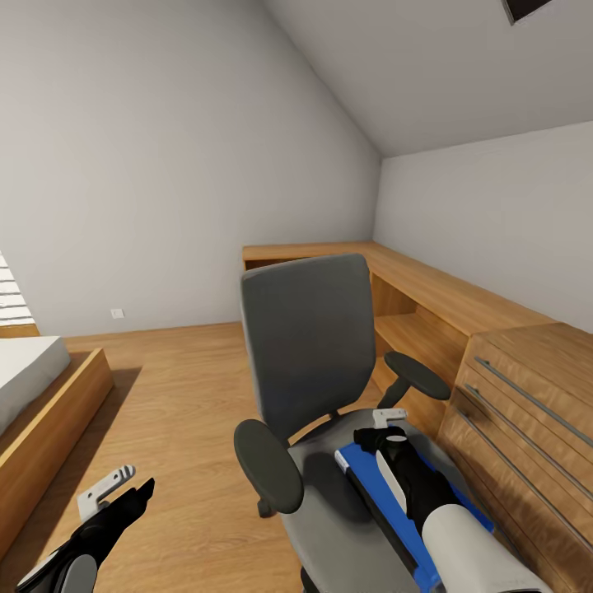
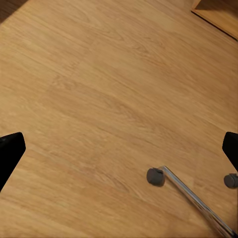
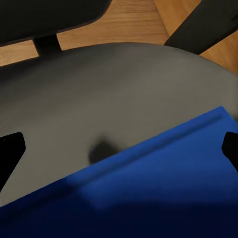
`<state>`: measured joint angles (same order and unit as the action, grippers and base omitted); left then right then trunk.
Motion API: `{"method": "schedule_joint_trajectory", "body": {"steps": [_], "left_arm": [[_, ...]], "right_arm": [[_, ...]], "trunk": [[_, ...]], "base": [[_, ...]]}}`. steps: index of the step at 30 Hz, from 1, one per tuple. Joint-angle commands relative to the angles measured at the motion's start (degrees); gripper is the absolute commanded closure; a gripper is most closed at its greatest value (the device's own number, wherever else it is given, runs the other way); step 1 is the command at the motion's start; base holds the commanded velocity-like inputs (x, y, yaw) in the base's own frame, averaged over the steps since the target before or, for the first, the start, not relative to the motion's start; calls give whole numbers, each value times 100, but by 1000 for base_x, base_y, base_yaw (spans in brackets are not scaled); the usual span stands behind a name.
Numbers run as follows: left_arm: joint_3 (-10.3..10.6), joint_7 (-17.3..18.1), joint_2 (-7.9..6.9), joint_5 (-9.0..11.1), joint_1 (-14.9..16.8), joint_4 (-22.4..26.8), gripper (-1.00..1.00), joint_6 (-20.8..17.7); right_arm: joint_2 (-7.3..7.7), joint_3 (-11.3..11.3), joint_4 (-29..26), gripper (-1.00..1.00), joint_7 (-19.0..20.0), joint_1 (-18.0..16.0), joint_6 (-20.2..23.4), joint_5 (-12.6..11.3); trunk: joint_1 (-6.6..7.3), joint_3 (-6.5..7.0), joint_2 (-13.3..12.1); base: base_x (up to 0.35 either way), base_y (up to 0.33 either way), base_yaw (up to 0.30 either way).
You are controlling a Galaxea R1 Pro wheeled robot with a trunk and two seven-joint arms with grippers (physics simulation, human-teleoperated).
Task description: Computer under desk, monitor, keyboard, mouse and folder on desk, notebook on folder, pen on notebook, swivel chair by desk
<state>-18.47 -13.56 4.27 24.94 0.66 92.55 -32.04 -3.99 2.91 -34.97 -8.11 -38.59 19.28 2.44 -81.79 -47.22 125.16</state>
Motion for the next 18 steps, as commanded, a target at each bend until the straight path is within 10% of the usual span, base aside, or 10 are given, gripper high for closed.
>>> {"method": "schedule_joint_trajectory", "body": {"steps": [1,18], "left_arm": [[-6,-41,3,60,4,9,-100,-24],[-8,-50,3,55,4,0,-100,-12]], "right_arm": [[3,13,166,-100,-24,1,41,-7],[4,7,166,-100,-24,1,40,-7]], "trunk": [[0,-7,2],[0,-7,2]], "base": [[0,0,0],[-82,-42,0]]}}
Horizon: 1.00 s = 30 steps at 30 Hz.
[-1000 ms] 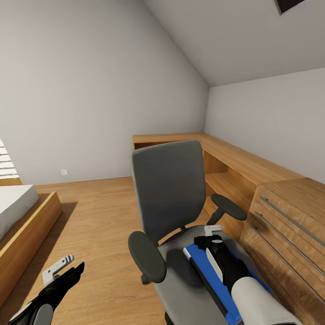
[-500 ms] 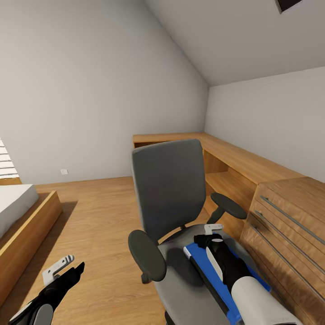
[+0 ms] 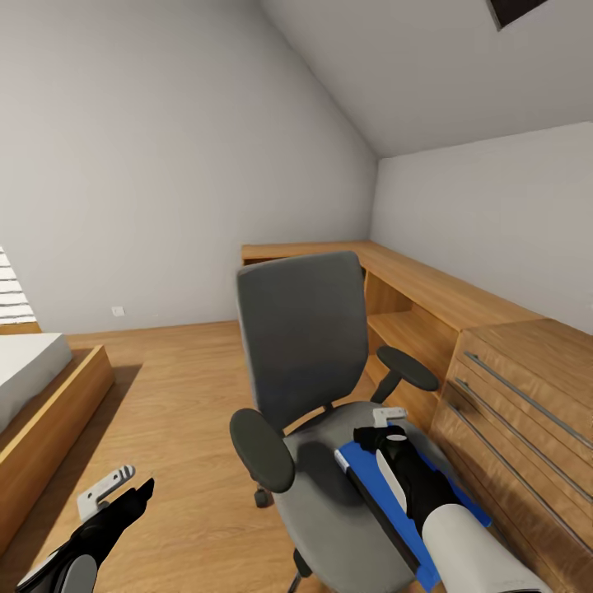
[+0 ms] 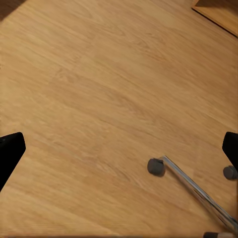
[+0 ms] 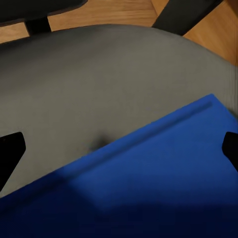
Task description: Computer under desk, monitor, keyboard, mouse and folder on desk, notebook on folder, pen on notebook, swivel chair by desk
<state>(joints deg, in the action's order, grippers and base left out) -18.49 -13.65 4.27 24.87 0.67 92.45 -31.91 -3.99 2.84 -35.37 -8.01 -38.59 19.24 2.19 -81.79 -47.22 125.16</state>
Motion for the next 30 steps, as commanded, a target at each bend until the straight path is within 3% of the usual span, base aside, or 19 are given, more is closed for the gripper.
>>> {"method": "schedule_joint_trajectory", "body": {"steps": [1,19,30], "left_arm": [[-6,-41,3,62,4,10,-100,-25],[-6,-41,3,62,4,10,-100,-34],[-6,-41,3,62,4,10,-100,-35]], "right_arm": [[4,15,206,-100,-34,1,44,19],[12,15,198,-100,-34,1,44,19],[13,15,197,-100,-34,1,43,19]], "trunk": [[1,-7,2],[1,-7,2],[242,191,-439]], "base": [[-29,-16,0],[-96,-2,0],[-5,0,0]]}}
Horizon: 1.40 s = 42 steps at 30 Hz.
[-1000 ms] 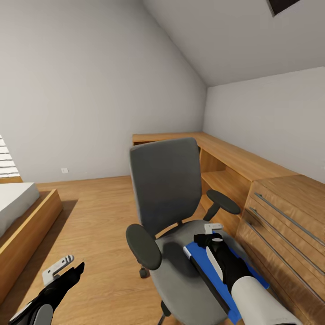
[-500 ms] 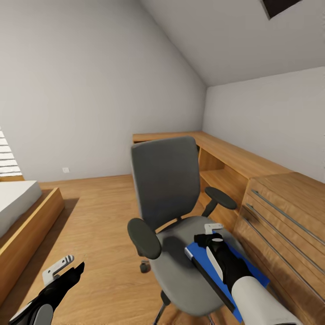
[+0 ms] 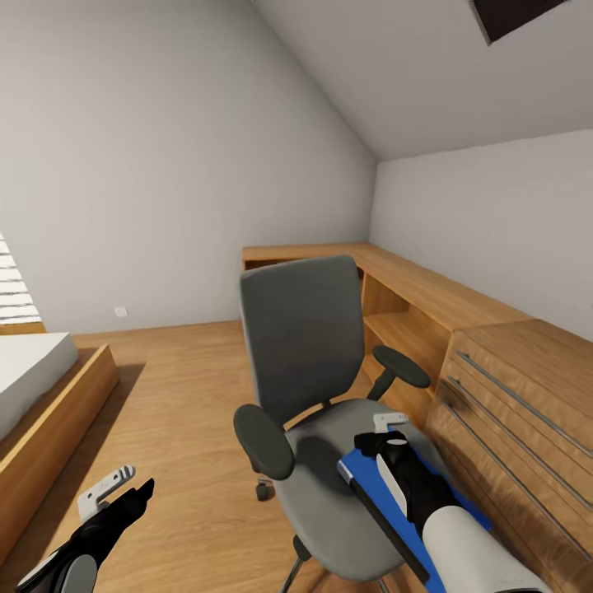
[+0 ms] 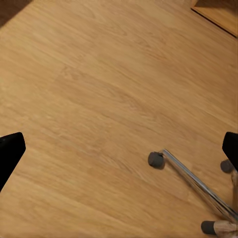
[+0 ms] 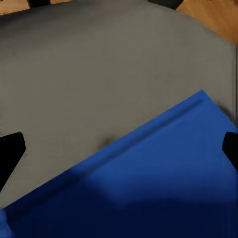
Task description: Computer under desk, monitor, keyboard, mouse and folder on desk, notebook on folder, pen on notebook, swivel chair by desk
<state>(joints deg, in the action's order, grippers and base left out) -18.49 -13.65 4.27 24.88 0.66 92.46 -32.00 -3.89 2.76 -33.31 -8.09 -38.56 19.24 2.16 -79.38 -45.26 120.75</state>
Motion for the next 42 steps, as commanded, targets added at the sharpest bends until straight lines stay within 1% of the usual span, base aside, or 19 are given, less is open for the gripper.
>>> {"method": "schedule_joint_trajectory", "body": {"steps": [1,18,31,34,38,39,40,41,42], "left_arm": [[-5,-41,5,61,4,9,-100,-25],[3,-41,9,56,4,5,-100,-20],[4,-41,3,61,4,1,-100,-25],[-1,-41,3,61,4,1,-100,-25],[-4,-41,-1,61,4,1,-100,-25],[-4,-41,-3,61,4,1,-100,-25],[-4,-41,-3,61,4,0,-100,-25],[-5,-41,-5,61,4,0,-100,-25],[-5,-41,-5,61,4,0,-100,-25]], "right_arm": [[2,23,-9,-100,-26,-2,43,22],[6,23,-24,-100,-26,-2,39,22],[11,23,-47,-100,-24,-2,45,13],[17,20,-124,-100,-22,1,58,11],[19,10,-660,-100,-22,29,338,-1],[19,2,-1094,-100,-20,99,601,-12],[20,-5,-1345,-100,-19,168,753,-25],[24,-86,-2763,-100,-24,805,1450,-207],[20,-136,-3405,-100,-25,1105,1711,-375]], "trunk": [[23,12,-39],[397,318,-721],[397,318,-721],[397,318,-721],[397,318,-721],[397,318,-721],[397,318,-721],[397,318,-721],[397,318,-721]], "base": [[0,0,0],[0,0,0],[0,0,0],[0,0,0],[0,0,0],[0,0,0],[0,0,0],[0,0,0],[0,0,0]]}}
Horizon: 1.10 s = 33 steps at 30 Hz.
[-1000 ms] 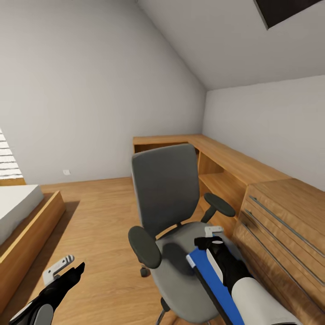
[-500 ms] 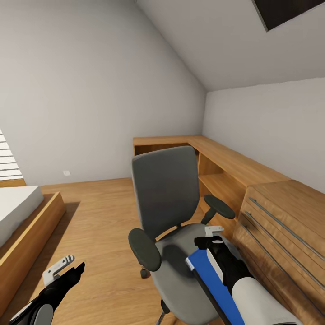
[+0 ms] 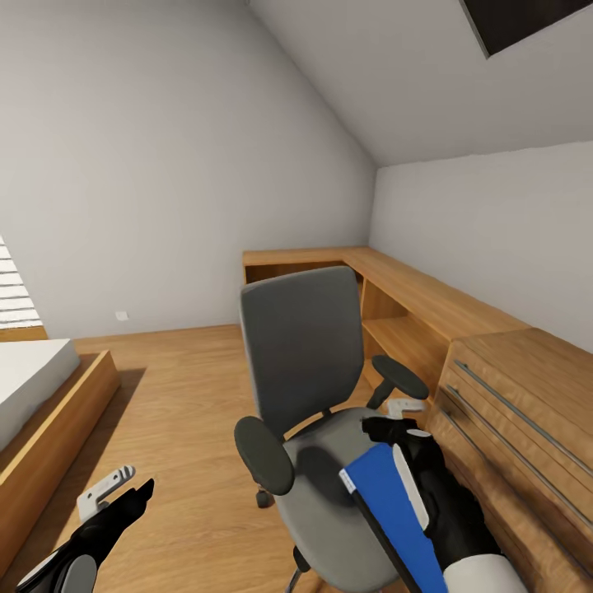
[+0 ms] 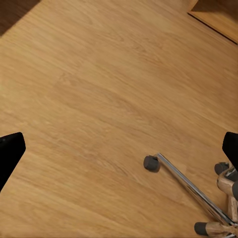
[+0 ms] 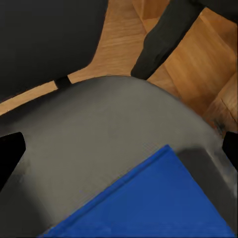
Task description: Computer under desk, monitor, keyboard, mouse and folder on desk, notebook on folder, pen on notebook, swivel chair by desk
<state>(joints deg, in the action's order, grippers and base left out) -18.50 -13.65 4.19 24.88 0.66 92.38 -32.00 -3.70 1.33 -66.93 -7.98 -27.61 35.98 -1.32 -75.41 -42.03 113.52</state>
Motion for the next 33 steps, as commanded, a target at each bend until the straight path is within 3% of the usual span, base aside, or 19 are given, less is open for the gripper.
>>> {"method": "schedule_joint_trajectory", "body": {"steps": [1,7,19,21,33], "left_arm": [[-4,-41,3,61,5,8,-100,-25],[-5,-41,3,61,5,10,-100,-25],[-5,-41,3,61,5,8,-100,-25],[-5,-33,7,60,5,10,-100,-17],[-5,-24,3,60,5,12,-100,-16]], "right_arm": [[1,-3,-204,-100,-37,78,112,-86],[-7,-38,-786,-100,-37,310,574,-458],[-34,-56,-1005,-100,-37,355,699,-570],[-23,-68,-1122,-100,-37,357,704,-750],[-26,-51,-1135,-100,-37,356,709,-817]], "trunk": [[0,-6,2],[0,-6,2],[0,-6,2],[0,-6,2],[0,-18,2]], "base": [[0,0,0],[0,0,0],[0,0,0],[-33,191,-172],[-159,278,-120]]}}
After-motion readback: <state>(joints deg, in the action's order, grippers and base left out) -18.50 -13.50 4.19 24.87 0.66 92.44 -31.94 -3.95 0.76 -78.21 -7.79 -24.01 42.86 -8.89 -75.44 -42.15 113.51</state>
